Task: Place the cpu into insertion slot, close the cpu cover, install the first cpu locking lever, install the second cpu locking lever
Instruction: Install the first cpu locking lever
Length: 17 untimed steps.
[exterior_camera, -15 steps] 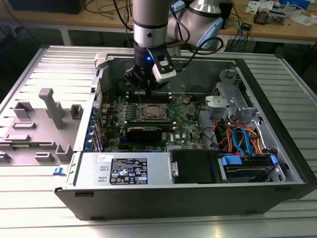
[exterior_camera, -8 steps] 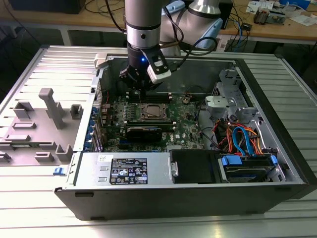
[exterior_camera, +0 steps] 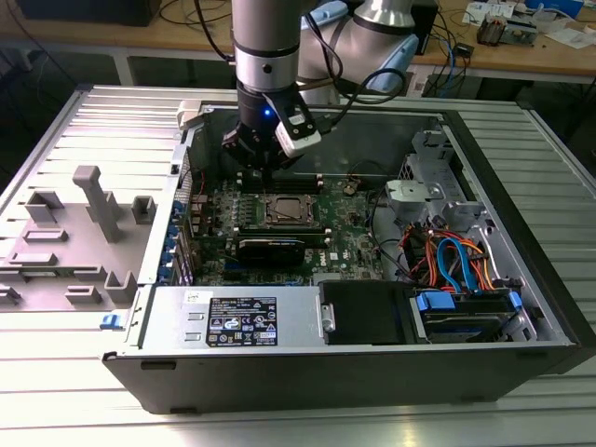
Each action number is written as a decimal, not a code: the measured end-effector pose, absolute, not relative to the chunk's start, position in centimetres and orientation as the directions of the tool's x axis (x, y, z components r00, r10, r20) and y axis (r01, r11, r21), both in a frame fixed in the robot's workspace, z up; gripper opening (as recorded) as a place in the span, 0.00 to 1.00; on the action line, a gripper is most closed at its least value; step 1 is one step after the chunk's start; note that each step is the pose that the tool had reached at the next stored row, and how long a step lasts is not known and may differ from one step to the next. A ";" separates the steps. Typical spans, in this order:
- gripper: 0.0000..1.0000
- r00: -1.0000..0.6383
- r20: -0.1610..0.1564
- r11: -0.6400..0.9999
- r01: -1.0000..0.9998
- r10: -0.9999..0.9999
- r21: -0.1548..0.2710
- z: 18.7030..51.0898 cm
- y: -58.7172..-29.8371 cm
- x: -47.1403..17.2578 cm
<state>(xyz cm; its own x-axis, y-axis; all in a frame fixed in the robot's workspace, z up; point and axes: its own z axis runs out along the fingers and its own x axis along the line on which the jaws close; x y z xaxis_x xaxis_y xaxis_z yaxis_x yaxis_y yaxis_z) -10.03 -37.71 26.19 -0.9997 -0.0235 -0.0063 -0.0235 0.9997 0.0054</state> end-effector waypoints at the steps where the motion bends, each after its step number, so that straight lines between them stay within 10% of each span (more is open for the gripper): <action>1: 0.11 -1.000 -0.006 1.000 -0.023 -0.023 0.006 26.2 -37.7 -10.2; 17: 0.11 -1.000 -0.006 1.000 -0.024 -0.024 0.007 26.2 -37.7 -10.4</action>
<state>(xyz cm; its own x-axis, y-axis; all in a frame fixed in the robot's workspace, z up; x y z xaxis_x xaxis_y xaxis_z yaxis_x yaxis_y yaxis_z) -10.42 -37.71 26.19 -0.9997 -0.0235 -0.0064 -0.0236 0.9997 0.0069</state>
